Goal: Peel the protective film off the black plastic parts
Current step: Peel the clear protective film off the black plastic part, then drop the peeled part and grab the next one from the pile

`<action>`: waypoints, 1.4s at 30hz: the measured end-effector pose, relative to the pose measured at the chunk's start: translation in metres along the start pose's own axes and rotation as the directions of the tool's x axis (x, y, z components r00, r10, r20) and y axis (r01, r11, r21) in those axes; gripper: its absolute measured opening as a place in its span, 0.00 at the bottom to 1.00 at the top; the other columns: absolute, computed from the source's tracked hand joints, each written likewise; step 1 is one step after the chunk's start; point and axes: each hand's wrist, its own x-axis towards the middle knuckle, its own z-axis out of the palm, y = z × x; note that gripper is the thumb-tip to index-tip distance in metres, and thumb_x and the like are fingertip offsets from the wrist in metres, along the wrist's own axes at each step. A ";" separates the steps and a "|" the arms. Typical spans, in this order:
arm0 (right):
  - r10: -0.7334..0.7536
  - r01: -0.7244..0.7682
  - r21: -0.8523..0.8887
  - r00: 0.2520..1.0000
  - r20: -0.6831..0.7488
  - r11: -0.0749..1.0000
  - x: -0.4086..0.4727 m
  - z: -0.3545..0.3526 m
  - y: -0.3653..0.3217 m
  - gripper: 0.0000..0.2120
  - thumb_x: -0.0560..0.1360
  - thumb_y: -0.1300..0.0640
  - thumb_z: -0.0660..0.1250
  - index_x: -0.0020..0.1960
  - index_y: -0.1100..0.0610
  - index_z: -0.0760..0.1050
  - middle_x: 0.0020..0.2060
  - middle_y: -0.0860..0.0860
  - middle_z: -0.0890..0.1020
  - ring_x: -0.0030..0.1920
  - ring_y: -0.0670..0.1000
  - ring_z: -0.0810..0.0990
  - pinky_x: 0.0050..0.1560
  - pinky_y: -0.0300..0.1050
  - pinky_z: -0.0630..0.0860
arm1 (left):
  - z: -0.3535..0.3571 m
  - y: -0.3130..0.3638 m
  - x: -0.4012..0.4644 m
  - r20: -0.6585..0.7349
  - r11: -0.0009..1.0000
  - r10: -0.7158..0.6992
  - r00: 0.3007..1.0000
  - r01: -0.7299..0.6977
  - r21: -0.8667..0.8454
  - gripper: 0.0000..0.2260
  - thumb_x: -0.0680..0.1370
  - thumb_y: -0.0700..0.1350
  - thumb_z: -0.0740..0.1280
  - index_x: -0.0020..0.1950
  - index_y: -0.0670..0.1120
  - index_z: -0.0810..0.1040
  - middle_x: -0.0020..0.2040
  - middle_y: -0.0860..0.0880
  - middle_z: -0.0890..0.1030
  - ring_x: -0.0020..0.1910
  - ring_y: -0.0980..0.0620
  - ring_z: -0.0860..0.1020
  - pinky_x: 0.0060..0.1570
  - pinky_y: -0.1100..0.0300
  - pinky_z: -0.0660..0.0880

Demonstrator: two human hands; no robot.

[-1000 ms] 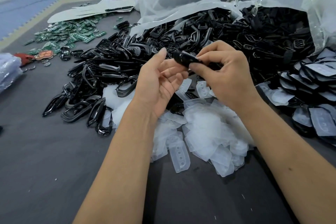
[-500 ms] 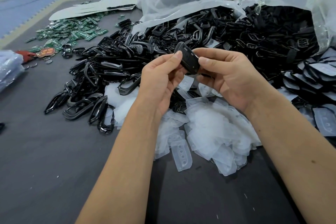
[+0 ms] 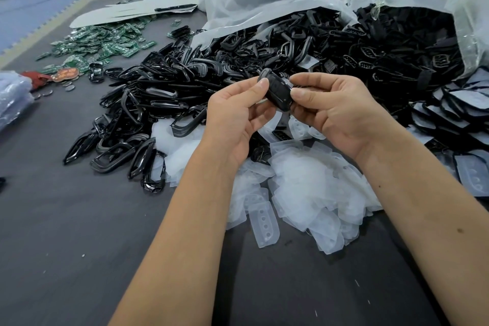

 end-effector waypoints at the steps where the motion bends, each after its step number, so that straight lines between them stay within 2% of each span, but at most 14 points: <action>1: 0.029 -0.029 0.015 1.000 -0.005 0.999 0.001 0.000 0.000 0.08 0.75 0.71 0.71 0.51 0.62 0.82 0.42 0.57 0.87 0.38 0.51 0.86 0.41 0.39 0.81 | 0.000 0.000 0.000 -0.001 1.000 -0.009 1.000 0.009 0.016 0.11 0.81 0.38 0.70 0.61 0.35 0.81 0.45 0.44 0.86 0.33 0.54 0.82 0.38 0.62 0.81; 5: 0.099 -0.099 0.097 0.995 0.005 0.990 0.002 0.000 0.001 0.09 0.72 0.71 0.71 0.51 0.62 0.82 0.42 0.58 0.86 0.35 0.50 0.83 0.38 0.38 0.80 | 0.000 0.001 0.002 0.002 0.999 -0.044 0.999 0.044 0.011 0.04 0.81 0.38 0.70 0.53 0.39 0.82 0.40 0.46 0.85 0.31 0.55 0.81 0.35 0.64 0.79; 9: 0.075 -0.075 0.089 0.997 -0.007 0.993 0.001 -0.001 0.001 0.11 0.71 0.70 0.73 0.52 0.62 0.81 0.41 0.57 0.86 0.36 0.50 0.83 0.39 0.38 0.81 | 0.002 0.000 0.002 -0.008 0.997 -0.076 0.997 0.075 -0.019 0.03 0.81 0.38 0.70 0.49 0.40 0.83 0.38 0.46 0.84 0.31 0.56 0.79 0.32 0.65 0.78; 14: 0.040 -0.040 0.110 0.999 0.004 0.993 0.000 0.004 0.005 0.15 0.75 0.72 0.70 0.60 0.61 0.78 0.47 0.60 0.86 0.47 0.55 0.86 0.48 0.43 0.83 | 0.001 0.000 0.004 -0.040 0.994 -0.089 0.995 0.086 -0.065 0.03 0.81 0.36 0.69 0.50 0.39 0.82 0.37 0.45 0.83 0.30 0.55 0.78 0.31 0.65 0.77; 20: 0.015 -0.017 0.133 1.000 0.017 0.991 -0.002 0.000 0.002 0.20 0.75 0.74 0.70 0.65 0.63 0.77 0.53 0.65 0.85 0.47 0.55 0.87 0.44 0.40 0.82 | 0.004 -0.001 0.001 -0.003 0.991 -0.086 0.996 0.085 -0.099 0.04 0.81 0.37 0.68 0.55 0.38 0.81 0.38 0.46 0.83 0.31 0.57 0.77 0.31 0.66 0.76; 22: -0.015 0.012 0.103 0.999 0.028 0.995 -0.004 -0.001 -0.001 0.21 0.74 0.74 0.70 0.65 0.63 0.78 0.51 0.63 0.86 0.47 0.56 0.87 0.45 0.41 0.82 | 0.005 0.000 0.000 0.011 0.992 -0.077 0.997 0.077 -0.102 0.05 0.81 0.37 0.68 0.55 0.39 0.81 0.41 0.45 0.83 0.33 0.56 0.77 0.32 0.66 0.76; 24: -0.115 0.118 -0.060 0.992 0.042 0.991 -0.009 -0.007 -0.008 0.21 0.75 0.74 0.71 0.65 0.61 0.78 0.47 0.59 0.87 0.48 0.56 0.87 0.50 0.45 0.83 | 0.009 0.001 -0.004 0.017 1.000 -0.019 1.000 0.019 -0.022 0.03 0.81 0.37 0.69 0.52 0.41 0.82 0.43 0.45 0.84 0.37 0.53 0.79 0.35 0.65 0.77; 26: -0.268 0.275 -0.317 0.961 0.065 0.908 -0.015 -0.022 -0.021 0.19 0.76 0.72 0.72 0.64 0.59 0.79 0.45 0.55 0.88 0.48 0.54 0.88 0.54 0.46 0.83 | 0.021 0.003 -0.009 0.041 0.983 0.111 0.993 -0.116 0.143 0.03 0.80 0.37 0.71 0.48 0.44 0.82 0.41 0.47 0.86 0.38 0.52 0.82 0.37 0.63 0.79; 28: -0.348 0.339 -0.479 0.935 0.073 0.810 -0.022 -0.041 -0.037 0.17 0.77 0.68 0.72 0.64 0.57 0.81 0.44 0.53 0.89 0.47 0.51 0.87 0.55 0.44 0.83 | 0.039 0.003 -0.013 0.118 0.908 0.258 0.959 -0.283 0.308 0.07 0.78 0.35 0.73 0.45 0.46 0.81 0.38 0.46 0.86 0.36 0.50 0.84 0.38 0.59 0.81; 30: -0.375 0.339 -0.603 0.924 0.070 0.723 -0.029 -0.064 -0.055 0.14 0.79 0.67 0.70 0.62 0.55 0.83 0.44 0.51 0.89 0.46 0.48 0.88 0.53 0.41 0.82 | 0.063 -0.001 -0.015 0.239 0.768 0.372 0.897 -0.442 0.463 0.09 0.75 0.33 0.75 0.42 0.46 0.81 0.39 0.45 0.85 0.37 0.45 0.85 0.40 0.51 0.83; 32: -0.381 0.301 -0.762 0.921 0.077 0.574 -0.036 -0.087 -0.070 0.14 0.79 0.68 0.69 0.59 0.53 0.83 0.43 0.49 0.88 0.47 0.46 0.88 0.54 0.42 0.83 | 0.092 -0.010 -0.016 0.402 0.555 0.427 0.810 -0.586 0.590 0.08 0.73 0.33 0.76 0.41 0.45 0.83 0.39 0.47 0.85 0.39 0.46 0.84 0.44 0.49 0.82; 35: -0.353 0.218 -0.927 0.930 0.103 0.304 -0.047 -0.114 -0.085 0.13 0.77 0.67 0.70 0.56 0.53 0.85 0.45 0.49 0.88 0.49 0.48 0.87 0.59 0.52 0.82 | 0.133 -0.031 -0.016 0.608 0.271 0.412 0.678 -0.729 0.629 0.04 0.71 0.32 0.73 0.43 0.39 0.84 0.40 0.45 0.83 0.42 0.44 0.81 0.44 0.48 0.77; 38: -0.338 0.142 -0.986 0.935 0.105 0.086 -0.062 -0.130 -0.089 0.16 0.72 0.68 0.71 0.54 0.53 0.86 0.45 0.51 0.88 0.48 0.53 0.85 0.55 0.54 0.80 | 0.163 -0.053 -0.019 0.727 0.060 0.293 0.621 -0.771 0.634 0.06 0.71 0.32 0.68 0.45 0.39 0.83 0.43 0.42 0.81 0.45 0.39 0.79 0.44 0.46 0.72; 42: -0.324 0.015 -0.990 0.944 0.060 -0.141 -0.071 -0.141 -0.088 0.18 0.69 0.63 0.75 0.56 0.47 0.84 0.41 0.48 0.82 0.56 0.59 0.80 0.60 0.54 0.72 | 0.177 -0.070 -0.025 0.757 0.020 0.213 0.618 -0.777 0.629 0.09 0.70 0.33 0.66 0.47 0.39 0.83 0.47 0.42 0.81 0.46 0.39 0.79 0.39 0.53 0.65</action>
